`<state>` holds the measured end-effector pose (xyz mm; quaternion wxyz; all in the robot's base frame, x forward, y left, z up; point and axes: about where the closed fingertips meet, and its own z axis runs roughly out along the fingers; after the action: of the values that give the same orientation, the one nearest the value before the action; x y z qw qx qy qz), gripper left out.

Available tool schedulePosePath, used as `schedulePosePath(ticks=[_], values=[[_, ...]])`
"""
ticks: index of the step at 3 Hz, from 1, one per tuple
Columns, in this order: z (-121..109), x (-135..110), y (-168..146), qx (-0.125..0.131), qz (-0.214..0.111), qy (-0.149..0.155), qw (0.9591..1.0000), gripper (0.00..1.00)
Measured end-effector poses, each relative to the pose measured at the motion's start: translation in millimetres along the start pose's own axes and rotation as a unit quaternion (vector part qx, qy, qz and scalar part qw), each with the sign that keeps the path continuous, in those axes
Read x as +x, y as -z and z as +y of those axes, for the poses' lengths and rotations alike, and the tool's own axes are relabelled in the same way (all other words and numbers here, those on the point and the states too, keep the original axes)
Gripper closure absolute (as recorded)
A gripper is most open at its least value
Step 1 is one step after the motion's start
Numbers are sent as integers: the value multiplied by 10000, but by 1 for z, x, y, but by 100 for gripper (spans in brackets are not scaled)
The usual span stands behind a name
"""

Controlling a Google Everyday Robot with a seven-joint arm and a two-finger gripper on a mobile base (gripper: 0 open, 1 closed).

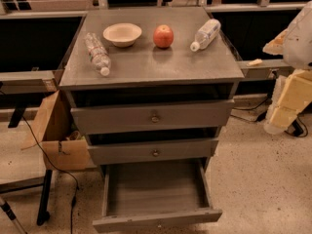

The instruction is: Place apple into bottom drawer

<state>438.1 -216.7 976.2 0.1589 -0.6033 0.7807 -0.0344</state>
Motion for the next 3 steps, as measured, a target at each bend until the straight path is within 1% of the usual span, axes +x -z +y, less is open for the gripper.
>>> schedulePosePath(ticks=[1,2,3], values=[[0,0,0,0,0,0,10000,0],[-12,-6,1,146,-488,-350,9981,0],[-48,-26,-5,325,-1579,-1051,9813,0]])
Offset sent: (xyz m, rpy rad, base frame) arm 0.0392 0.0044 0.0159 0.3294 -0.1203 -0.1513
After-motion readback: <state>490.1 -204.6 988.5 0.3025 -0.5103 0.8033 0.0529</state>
